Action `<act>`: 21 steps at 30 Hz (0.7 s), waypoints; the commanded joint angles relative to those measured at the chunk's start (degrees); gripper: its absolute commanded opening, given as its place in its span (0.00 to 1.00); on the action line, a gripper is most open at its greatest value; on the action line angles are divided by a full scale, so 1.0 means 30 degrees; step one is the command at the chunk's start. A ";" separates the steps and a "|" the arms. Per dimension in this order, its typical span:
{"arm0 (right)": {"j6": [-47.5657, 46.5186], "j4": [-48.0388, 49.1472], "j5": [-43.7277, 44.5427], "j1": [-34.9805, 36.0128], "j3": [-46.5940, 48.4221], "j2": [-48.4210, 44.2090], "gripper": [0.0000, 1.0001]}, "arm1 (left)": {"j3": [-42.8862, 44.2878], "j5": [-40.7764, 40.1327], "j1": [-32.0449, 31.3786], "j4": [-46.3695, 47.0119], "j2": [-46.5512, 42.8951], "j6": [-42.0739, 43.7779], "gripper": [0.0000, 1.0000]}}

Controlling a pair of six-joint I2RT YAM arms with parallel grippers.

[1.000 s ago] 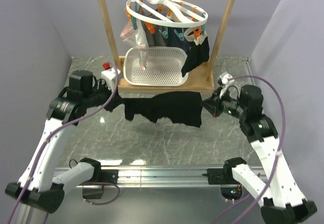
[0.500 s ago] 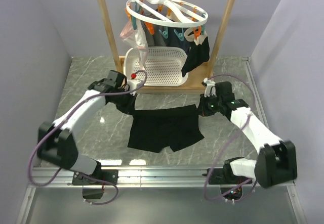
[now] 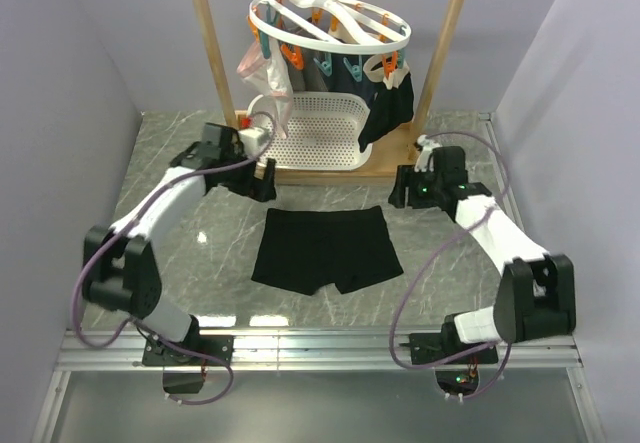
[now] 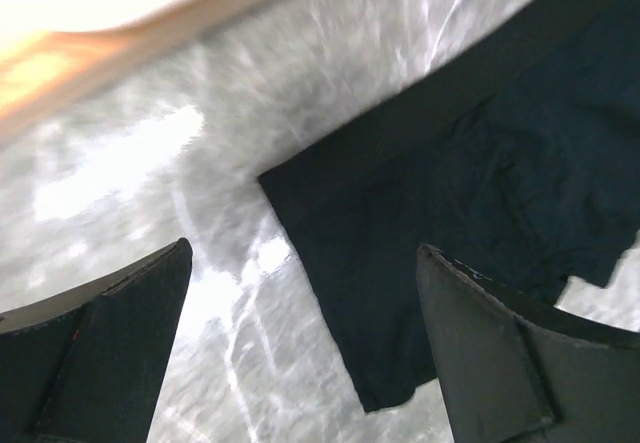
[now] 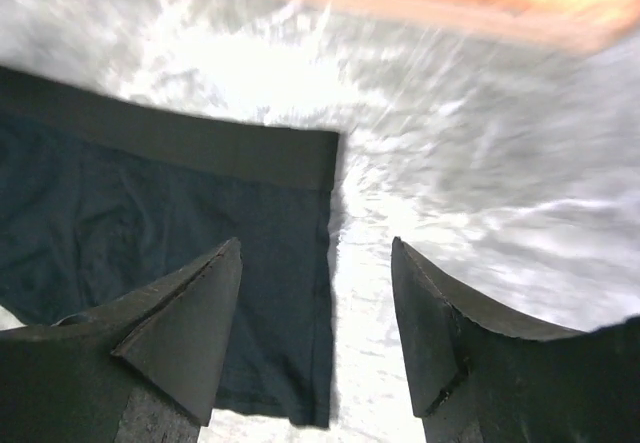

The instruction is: Clip the underwear to the hanger

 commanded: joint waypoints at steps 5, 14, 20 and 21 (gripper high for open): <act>-0.1311 -0.0119 -0.0234 -0.0508 -0.0215 -0.7405 0.76 | -0.0640 0.0900 0.1858 0.1666 -0.8040 -0.3200 0.99; 0.0035 0.0585 -0.0580 -0.0508 0.0805 -1.2013 1.00 | 0.2285 0.0687 0.1887 0.1401 -1.1151 -0.4495 0.99; 0.1494 0.3128 -0.3775 -0.0479 0.1449 -1.1198 1.00 | 0.2608 0.4670 0.1857 0.6526 -1.0807 -0.6714 0.91; 0.1820 0.3395 -0.3893 -0.0421 0.1713 -1.0932 1.00 | 0.2900 0.5138 0.1857 0.7490 -1.0396 -0.7071 0.88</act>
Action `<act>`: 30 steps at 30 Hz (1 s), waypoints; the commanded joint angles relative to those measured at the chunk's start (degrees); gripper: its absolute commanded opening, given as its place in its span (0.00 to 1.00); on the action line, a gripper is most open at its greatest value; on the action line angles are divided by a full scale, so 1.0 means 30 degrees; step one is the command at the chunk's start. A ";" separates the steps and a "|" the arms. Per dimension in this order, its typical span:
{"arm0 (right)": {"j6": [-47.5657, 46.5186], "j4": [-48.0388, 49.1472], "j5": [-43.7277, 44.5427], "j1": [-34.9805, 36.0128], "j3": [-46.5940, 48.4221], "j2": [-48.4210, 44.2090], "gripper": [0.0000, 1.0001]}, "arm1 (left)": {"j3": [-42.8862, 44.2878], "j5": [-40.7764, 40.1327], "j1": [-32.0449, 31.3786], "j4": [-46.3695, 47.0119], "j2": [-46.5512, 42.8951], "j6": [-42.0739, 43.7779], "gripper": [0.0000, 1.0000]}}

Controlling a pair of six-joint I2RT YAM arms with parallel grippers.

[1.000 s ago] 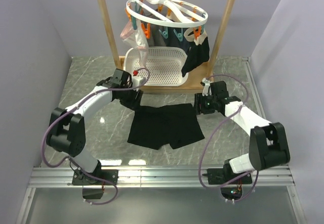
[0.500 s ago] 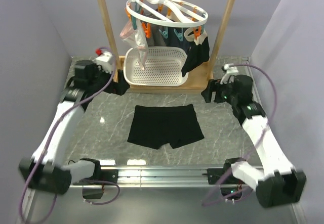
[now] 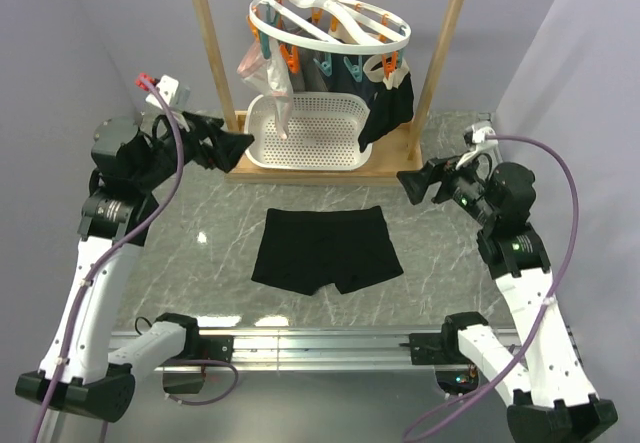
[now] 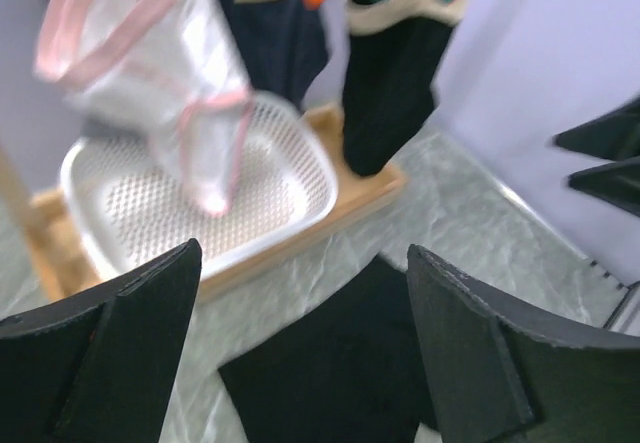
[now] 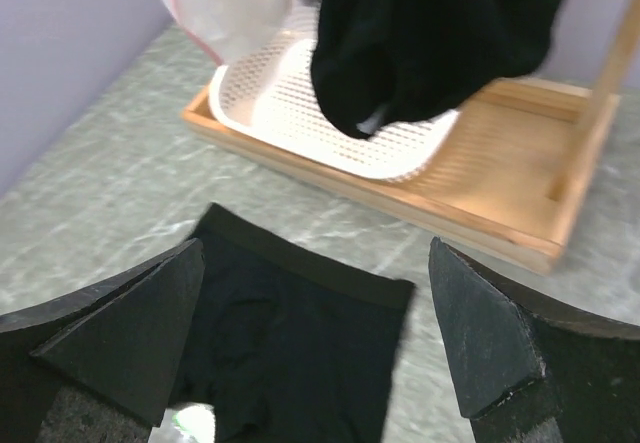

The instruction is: Clip the underwear to the hanger

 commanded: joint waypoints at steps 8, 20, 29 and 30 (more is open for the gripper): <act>0.1057 0.5069 0.0618 0.2330 0.4309 0.3682 0.97 | 0.6758 0.1516 -0.0819 0.4000 0.6310 -0.4297 0.83; -0.0116 0.6714 0.1206 0.3561 0.3930 0.4683 0.96 | 1.4703 -0.4552 -0.3954 -0.0132 1.2265 -0.3505 0.82; -0.0611 0.6802 0.0533 0.3591 0.3314 0.4331 0.96 | 1.3974 -0.6517 -0.4746 -0.0399 1.2358 -0.3419 0.74; -0.0671 0.6831 0.0503 0.3620 0.3314 0.4360 0.96 | 1.3944 -0.6546 -0.4776 -0.0399 1.2386 -0.3389 0.72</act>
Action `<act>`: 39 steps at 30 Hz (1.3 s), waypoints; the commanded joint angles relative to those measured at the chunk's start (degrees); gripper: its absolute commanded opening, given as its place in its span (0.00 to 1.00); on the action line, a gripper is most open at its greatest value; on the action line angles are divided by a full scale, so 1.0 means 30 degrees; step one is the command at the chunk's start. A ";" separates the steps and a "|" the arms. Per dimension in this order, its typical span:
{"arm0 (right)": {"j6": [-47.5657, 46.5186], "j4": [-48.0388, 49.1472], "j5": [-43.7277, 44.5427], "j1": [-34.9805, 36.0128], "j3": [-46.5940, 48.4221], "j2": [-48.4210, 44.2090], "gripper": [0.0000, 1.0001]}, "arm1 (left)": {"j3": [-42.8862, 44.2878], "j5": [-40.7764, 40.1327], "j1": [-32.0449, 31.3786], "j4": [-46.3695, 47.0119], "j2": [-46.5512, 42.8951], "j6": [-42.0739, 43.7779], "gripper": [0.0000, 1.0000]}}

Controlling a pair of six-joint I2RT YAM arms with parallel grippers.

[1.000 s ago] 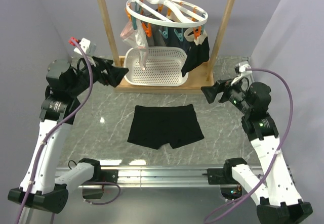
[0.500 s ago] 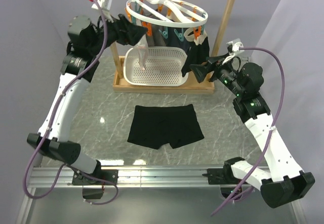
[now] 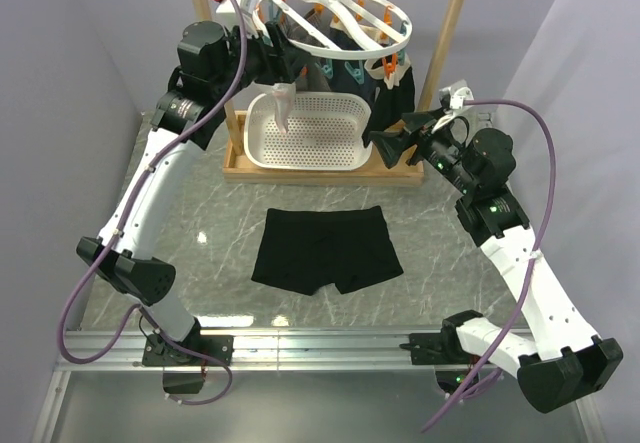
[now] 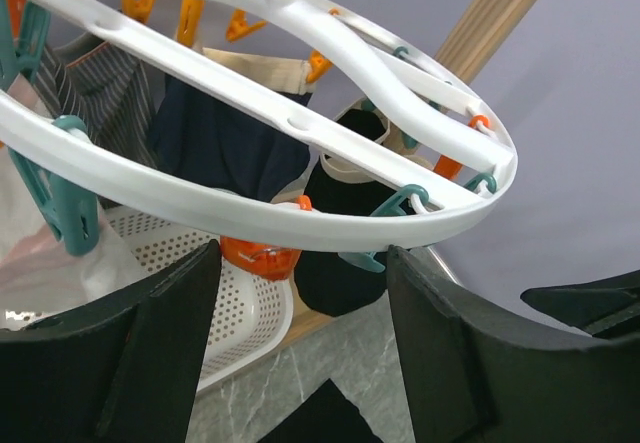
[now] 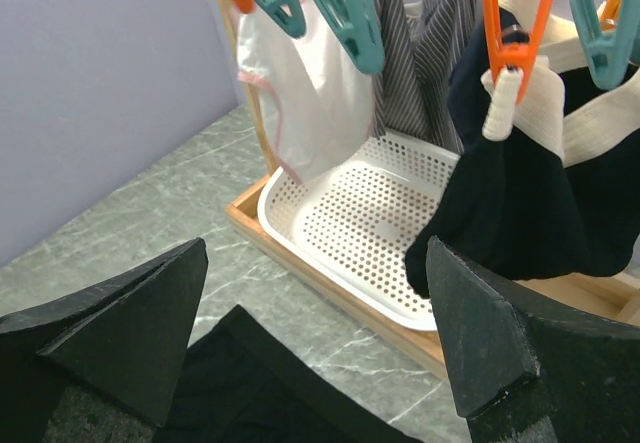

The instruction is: Clip the underwear to the hanger

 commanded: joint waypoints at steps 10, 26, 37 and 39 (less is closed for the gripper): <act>-0.1206 0.0887 -0.0562 0.0087 0.0094 -0.0141 0.97 | 0.0711 -0.0615 -0.0370 0.0286 0.0472 0.0153 0.68; -0.1031 0.0535 -0.1002 0.0087 0.0505 0.0152 0.98 | -0.0755 -0.0759 -0.0399 0.1634 -0.1403 0.0767 0.73; -0.1148 0.0037 -0.1002 0.0087 0.0856 0.0240 0.98 | -0.0930 -0.0731 -0.0369 0.1458 -0.1930 0.1090 0.76; -0.1148 0.0008 -0.1002 0.0116 0.0915 0.0269 0.98 | -0.0989 -0.0759 -0.0369 0.1168 -0.1989 0.1148 0.77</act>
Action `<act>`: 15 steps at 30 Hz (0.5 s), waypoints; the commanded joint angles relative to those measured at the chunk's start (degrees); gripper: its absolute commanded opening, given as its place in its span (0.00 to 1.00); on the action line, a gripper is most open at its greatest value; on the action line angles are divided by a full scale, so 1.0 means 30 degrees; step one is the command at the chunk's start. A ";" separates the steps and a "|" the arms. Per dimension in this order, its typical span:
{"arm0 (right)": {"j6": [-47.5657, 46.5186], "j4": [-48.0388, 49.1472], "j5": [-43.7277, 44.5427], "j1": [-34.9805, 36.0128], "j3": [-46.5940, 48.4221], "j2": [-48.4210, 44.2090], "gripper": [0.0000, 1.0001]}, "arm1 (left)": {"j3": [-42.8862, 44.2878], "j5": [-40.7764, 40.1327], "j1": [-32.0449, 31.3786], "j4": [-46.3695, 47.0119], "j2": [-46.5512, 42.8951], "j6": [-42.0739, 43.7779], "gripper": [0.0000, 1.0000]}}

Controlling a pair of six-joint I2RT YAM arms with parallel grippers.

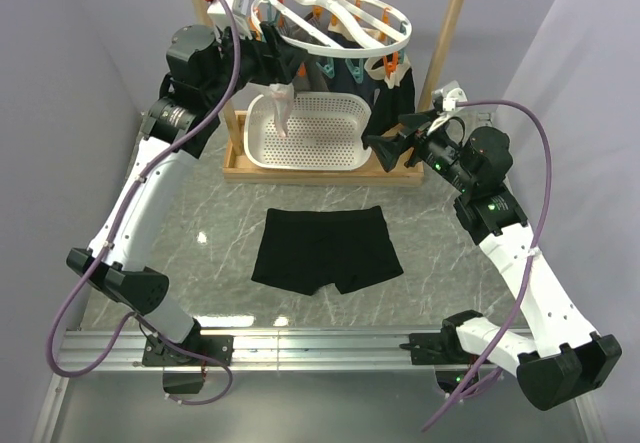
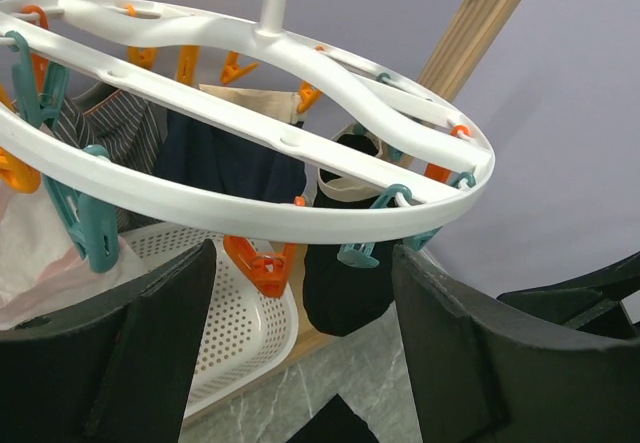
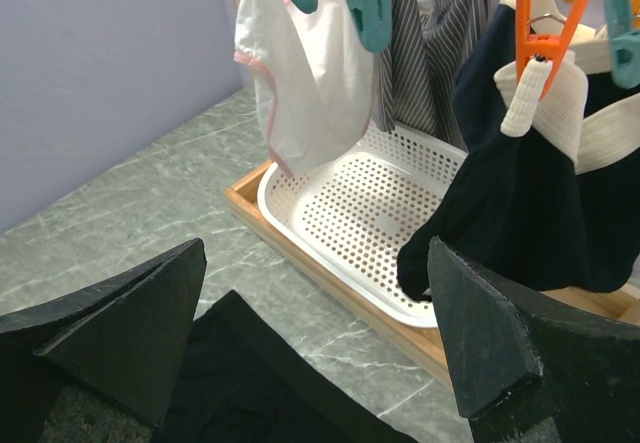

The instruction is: Clip the underwear to the hanger

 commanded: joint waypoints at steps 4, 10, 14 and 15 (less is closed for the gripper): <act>-0.0063 0.0168 -0.0062 0.0116 0.0901 0.0109 0.98 | -0.0239 -0.0264 -0.0005 -0.0345 -0.0831 0.0719 0.77; 0.0025 0.0168 -0.0033 0.0115 0.0842 0.0138 0.98 | -0.0795 -0.0909 -0.0005 -0.1196 -0.0860 0.0691 0.75; 0.0084 0.0226 -0.0062 0.0116 0.0842 0.0227 0.99 | -0.1148 -0.0852 0.0024 -0.0728 -0.0832 0.0574 0.74; 0.0055 0.0197 -0.0062 0.0116 0.0842 0.0256 0.99 | -0.1060 -0.0764 0.0024 -0.0698 -0.0686 0.0515 0.74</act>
